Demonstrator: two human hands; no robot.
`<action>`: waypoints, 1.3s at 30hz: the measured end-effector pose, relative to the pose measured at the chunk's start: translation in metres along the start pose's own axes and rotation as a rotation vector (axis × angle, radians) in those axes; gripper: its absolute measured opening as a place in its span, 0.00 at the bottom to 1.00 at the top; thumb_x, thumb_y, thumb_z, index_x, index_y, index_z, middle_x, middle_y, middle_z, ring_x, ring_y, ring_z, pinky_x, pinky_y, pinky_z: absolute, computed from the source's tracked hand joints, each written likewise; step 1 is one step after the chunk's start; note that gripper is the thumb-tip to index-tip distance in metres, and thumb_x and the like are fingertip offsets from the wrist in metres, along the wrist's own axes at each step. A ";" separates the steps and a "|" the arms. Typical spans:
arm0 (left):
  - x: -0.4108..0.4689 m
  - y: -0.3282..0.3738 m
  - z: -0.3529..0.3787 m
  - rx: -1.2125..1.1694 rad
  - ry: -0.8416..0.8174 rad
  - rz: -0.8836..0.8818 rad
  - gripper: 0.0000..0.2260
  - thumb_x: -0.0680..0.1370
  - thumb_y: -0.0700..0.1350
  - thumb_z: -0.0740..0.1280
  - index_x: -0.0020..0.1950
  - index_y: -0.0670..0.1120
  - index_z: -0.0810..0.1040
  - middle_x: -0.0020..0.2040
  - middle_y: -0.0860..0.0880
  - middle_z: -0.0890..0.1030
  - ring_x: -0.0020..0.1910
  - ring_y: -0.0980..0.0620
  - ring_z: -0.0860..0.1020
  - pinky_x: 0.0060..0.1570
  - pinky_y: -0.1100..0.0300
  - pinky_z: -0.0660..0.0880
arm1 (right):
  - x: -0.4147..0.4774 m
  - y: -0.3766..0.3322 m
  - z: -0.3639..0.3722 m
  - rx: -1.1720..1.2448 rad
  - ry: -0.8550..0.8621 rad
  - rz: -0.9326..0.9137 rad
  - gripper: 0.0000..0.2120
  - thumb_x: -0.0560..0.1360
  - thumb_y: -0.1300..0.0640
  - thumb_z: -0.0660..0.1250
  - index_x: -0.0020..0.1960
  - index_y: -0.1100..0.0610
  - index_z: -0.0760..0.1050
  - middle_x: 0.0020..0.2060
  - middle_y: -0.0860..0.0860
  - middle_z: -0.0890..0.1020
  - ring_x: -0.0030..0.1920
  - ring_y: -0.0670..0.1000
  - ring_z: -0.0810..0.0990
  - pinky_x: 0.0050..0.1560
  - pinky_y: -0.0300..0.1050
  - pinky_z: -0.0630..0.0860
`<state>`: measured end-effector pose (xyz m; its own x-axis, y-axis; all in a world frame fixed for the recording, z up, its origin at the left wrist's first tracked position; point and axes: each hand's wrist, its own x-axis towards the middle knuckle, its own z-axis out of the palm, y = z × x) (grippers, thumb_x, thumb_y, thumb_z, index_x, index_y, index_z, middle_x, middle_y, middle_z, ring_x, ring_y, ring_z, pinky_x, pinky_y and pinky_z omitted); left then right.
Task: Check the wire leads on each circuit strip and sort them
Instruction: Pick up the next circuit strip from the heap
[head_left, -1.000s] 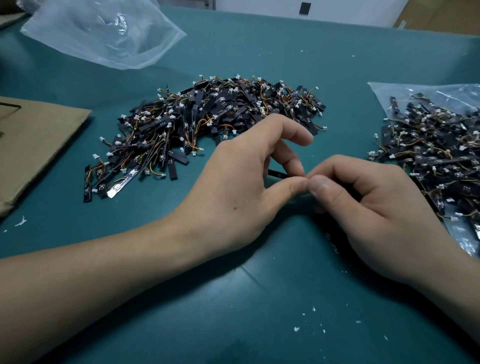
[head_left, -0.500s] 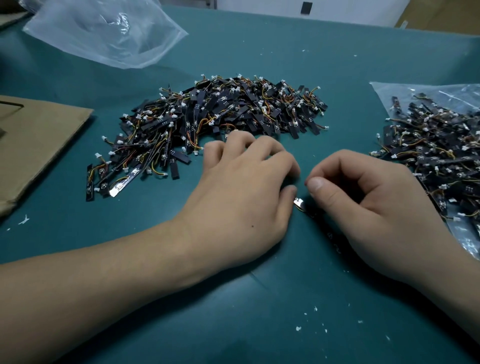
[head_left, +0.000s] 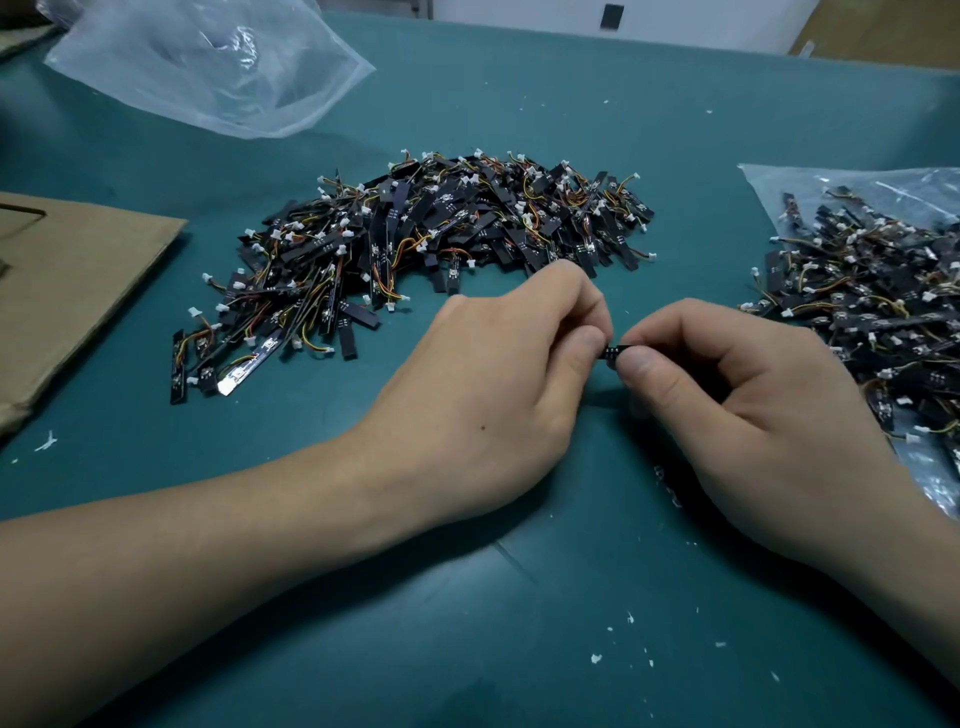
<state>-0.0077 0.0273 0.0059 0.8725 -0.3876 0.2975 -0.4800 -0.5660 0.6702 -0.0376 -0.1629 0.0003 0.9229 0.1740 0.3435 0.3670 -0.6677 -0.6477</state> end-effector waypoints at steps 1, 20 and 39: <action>0.000 0.001 -0.001 -0.043 0.003 -0.014 0.04 0.83 0.48 0.63 0.49 0.53 0.74 0.35 0.57 0.77 0.37 0.56 0.75 0.42 0.59 0.68 | 0.000 0.000 0.000 0.010 0.015 -0.003 0.06 0.80 0.50 0.67 0.45 0.48 0.80 0.35 0.46 0.82 0.35 0.50 0.78 0.36 0.41 0.73; -0.001 0.009 -0.004 -0.144 -0.016 -0.049 0.11 0.76 0.47 0.66 0.35 0.47 0.71 0.28 0.56 0.71 0.31 0.56 0.70 0.44 0.54 0.60 | 0.002 0.004 -0.003 0.258 -0.029 0.052 0.05 0.80 0.54 0.65 0.47 0.52 0.79 0.33 0.51 0.82 0.28 0.46 0.72 0.31 0.44 0.71; 0.000 0.008 -0.006 -0.137 -0.151 -0.046 0.14 0.72 0.45 0.60 0.32 0.45 0.82 0.26 0.50 0.77 0.31 0.49 0.76 0.49 0.53 0.66 | 0.001 -0.002 -0.005 0.294 -0.095 0.037 0.07 0.77 0.54 0.68 0.42 0.54 0.82 0.32 0.56 0.80 0.29 0.54 0.73 0.30 0.52 0.71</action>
<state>-0.0109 0.0268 0.0155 0.8649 -0.4737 0.1661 -0.4137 -0.4853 0.7703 -0.0381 -0.1652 0.0058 0.9380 0.2296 0.2595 0.3378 -0.4393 -0.8324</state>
